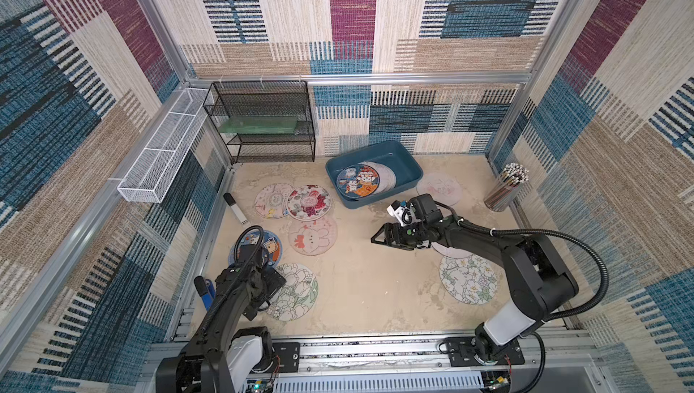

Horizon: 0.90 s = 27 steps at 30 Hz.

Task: Put the coasters into the storage box
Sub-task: Move the coaster to the center of the board, then pick up the coaster from the center of the board.

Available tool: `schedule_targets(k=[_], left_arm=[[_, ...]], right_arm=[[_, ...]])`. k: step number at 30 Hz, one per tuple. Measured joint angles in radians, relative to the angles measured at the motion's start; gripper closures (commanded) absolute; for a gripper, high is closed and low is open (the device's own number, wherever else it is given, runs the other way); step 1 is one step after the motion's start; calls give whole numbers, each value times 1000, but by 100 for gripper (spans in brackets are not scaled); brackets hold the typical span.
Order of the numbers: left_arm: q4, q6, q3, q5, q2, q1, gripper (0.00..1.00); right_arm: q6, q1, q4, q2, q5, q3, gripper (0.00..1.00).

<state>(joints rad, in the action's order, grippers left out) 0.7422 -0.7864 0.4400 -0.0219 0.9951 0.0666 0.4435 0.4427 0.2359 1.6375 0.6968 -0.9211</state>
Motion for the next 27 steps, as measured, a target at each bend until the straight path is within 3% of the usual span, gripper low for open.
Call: schedule_targets(k=[14,27], left_arm=[[-132,7,56,-288,80,-155,6],[-122,31,123,-343,187,-288,10]], right_arm=[[-11,44,-6,63,26,-39,5],[-11,226,52,152,12,-111,3]])
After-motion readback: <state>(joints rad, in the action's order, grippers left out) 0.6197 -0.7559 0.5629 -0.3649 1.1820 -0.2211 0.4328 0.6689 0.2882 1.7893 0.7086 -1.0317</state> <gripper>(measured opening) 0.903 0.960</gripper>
